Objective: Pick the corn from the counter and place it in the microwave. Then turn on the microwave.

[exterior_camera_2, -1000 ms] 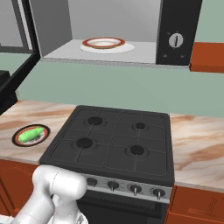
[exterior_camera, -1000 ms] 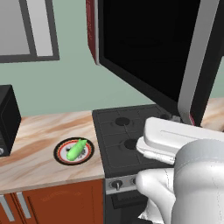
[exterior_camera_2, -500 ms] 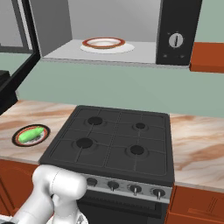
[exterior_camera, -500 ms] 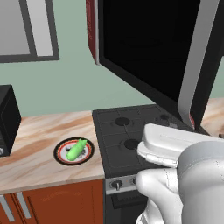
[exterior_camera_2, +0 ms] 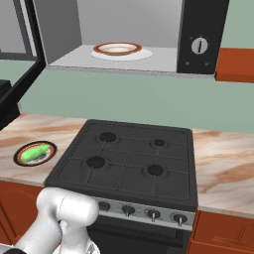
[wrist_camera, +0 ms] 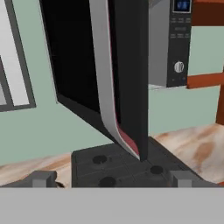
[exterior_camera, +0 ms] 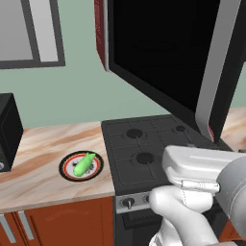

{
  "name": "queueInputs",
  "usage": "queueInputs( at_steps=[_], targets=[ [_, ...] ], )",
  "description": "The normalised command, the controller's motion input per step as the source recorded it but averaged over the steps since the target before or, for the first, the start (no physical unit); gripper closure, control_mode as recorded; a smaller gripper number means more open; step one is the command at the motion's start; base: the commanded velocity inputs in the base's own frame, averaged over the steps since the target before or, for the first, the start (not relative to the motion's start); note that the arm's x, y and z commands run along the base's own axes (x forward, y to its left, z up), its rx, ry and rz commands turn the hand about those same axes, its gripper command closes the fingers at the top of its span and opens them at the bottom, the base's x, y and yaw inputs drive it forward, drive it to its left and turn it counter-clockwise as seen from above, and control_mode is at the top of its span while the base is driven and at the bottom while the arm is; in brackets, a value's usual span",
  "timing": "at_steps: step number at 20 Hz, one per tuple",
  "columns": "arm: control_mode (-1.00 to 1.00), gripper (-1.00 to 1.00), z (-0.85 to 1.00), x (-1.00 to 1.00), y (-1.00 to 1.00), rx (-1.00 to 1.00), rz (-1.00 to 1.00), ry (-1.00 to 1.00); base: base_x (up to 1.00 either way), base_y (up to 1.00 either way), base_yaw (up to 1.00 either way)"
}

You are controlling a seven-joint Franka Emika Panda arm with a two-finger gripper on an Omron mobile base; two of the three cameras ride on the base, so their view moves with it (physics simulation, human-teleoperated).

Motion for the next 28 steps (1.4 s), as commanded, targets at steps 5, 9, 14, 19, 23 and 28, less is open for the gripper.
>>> queueInputs(
  at_steps=[5,9,14,19,23,28],
  targets=[
    [-1.00,-1.00,0.00,-0.02,-0.05,0.03,0.14,0.00,0.00,0.00,0.00],
    [-1.00,-1.00,0.00,0.00,-0.15,0.04,0.15,0.00,0.00,0.00,0.00],
    [-1.00,-1.00,0.00,0.00,-0.19,0.05,0.17,0.00,0.00,0.00,0.00],
    [-1.00,-1.00,0.00,0.00,-0.15,0.04,0.15,0.01,0.00,0.00,0.00],
    [-1.00,-1.00,0.00,0.00,-0.17,0.04,0.15,0.00,0.00,0.00,0.00],
    [-1.00,-1.00,0.00,0.01,-0.21,0.06,0.19,0.00,0.00,0.00,0.00]
  ],
)
